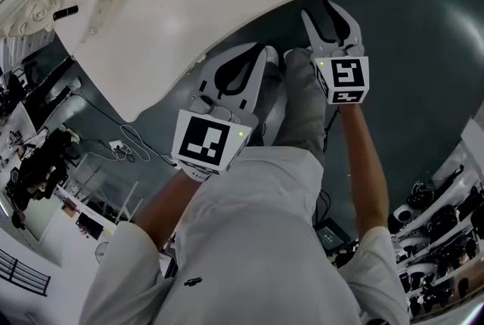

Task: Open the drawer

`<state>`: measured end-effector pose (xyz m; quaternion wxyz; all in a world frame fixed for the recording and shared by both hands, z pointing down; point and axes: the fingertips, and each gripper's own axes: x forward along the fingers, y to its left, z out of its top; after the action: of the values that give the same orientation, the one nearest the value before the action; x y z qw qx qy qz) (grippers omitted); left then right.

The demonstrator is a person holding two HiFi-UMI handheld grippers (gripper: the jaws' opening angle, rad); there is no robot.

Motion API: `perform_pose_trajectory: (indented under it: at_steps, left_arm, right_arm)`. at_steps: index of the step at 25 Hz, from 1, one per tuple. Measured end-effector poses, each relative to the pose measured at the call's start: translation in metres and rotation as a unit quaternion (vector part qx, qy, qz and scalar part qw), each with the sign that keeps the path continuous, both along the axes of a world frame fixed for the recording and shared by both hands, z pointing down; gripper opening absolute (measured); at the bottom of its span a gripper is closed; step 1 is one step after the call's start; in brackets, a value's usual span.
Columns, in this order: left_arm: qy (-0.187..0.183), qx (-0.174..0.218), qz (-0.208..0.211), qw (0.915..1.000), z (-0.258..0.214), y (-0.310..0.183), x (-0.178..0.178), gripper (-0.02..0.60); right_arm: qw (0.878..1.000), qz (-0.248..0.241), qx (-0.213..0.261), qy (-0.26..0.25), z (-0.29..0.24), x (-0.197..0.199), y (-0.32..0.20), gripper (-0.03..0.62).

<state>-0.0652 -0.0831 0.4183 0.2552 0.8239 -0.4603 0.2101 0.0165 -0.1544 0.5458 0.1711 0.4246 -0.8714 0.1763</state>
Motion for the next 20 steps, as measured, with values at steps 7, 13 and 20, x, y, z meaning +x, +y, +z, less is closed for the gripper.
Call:
perform_pose_trajectory:
  at_steps: [7,13,20]
  left_arm:
    - [-0.006,-0.018,0.005,0.9998,0.013,0.005,0.000,0.009]
    - [-0.002,-0.018,0.000,0.9998,0.017,0.002,-0.001,0.009]
    - [0.001,-0.015,-0.006,0.9999,0.019,0.000,0.000,0.009]
  right_arm:
    - [1.000,-0.007,-0.009,0.018,0.030,-0.004,-0.012,0.190]
    - [0.999,-0.014,-0.022,0.029,0.053,-0.008,-0.018,0.190]
    - [0.998,-0.023,-0.032,0.041,0.072,-0.012,-0.024,0.195]
